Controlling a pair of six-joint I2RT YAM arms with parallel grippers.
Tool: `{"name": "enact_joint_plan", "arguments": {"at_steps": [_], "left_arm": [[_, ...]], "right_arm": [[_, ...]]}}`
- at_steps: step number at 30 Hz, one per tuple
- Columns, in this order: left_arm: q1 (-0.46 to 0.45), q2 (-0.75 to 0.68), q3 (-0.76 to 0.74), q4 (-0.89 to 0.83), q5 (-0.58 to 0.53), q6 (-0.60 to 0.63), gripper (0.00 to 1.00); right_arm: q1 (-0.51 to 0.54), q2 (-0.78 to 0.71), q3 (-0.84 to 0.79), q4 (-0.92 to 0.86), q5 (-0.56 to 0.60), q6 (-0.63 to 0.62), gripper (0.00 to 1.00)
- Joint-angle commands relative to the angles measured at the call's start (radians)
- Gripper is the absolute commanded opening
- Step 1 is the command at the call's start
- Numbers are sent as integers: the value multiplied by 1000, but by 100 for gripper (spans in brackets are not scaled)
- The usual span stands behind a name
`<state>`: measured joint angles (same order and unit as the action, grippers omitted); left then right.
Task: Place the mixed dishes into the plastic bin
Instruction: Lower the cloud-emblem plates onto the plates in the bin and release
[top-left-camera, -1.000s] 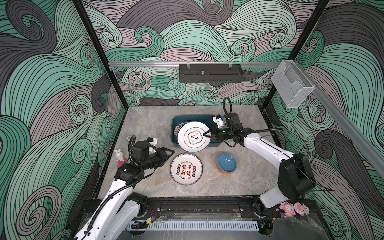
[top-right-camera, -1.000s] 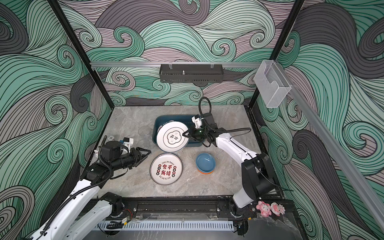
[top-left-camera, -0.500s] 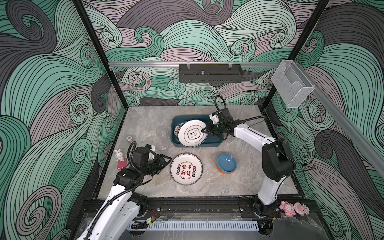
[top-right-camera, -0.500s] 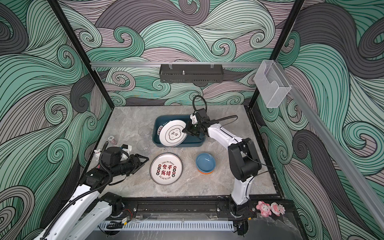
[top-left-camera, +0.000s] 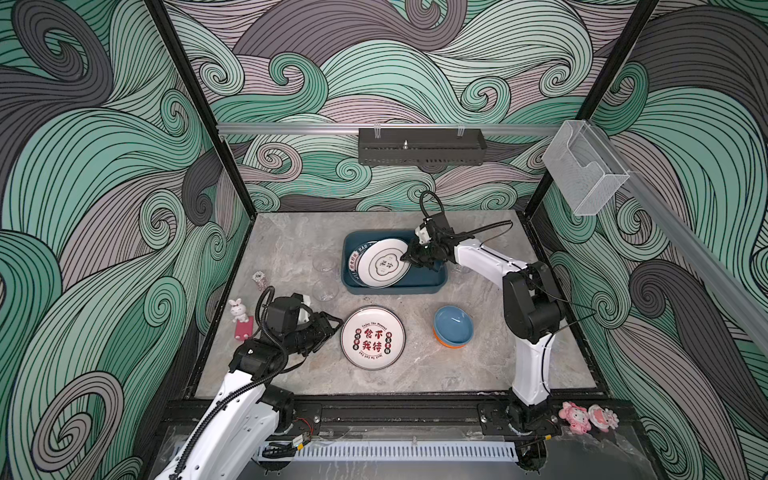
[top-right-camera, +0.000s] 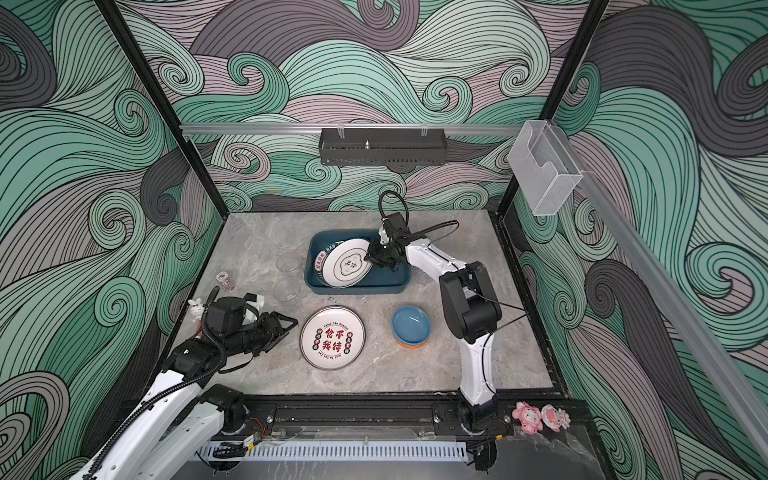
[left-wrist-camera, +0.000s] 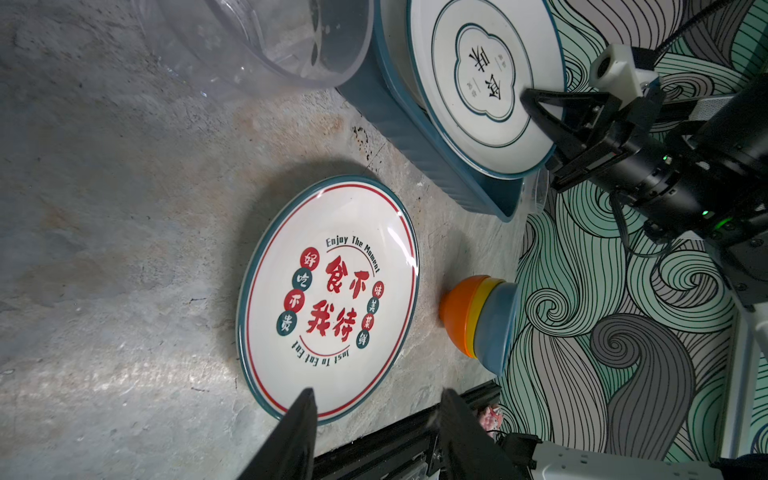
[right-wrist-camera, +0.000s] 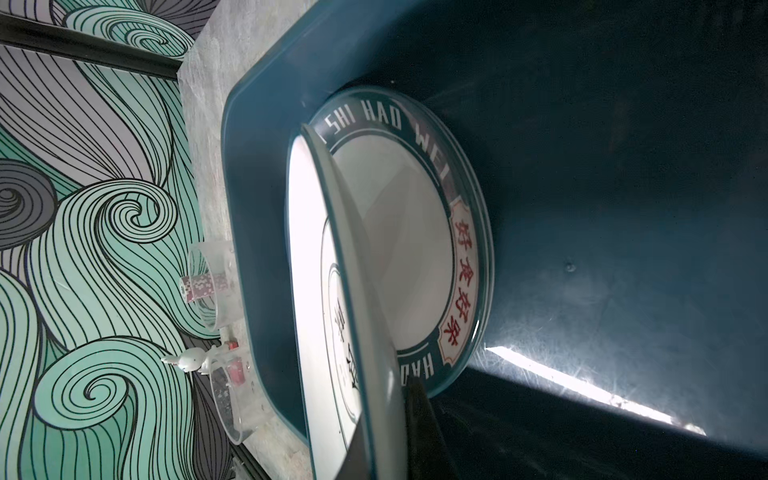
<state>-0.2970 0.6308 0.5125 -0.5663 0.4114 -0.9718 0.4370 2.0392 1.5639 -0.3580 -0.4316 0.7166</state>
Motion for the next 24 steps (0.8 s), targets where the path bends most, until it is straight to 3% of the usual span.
{"name": "enact_joint_plan", "arguments": {"at_steps": [1, 24], "left_arm": [[6, -5, -9, 3, -8, -13, 51], [8, 36, -26, 41, 3, -14, 51]], "right_arm": [[-3, 23, 54, 11, 5, 3, 4], [6, 131, 155, 15, 19, 29, 6]]}}
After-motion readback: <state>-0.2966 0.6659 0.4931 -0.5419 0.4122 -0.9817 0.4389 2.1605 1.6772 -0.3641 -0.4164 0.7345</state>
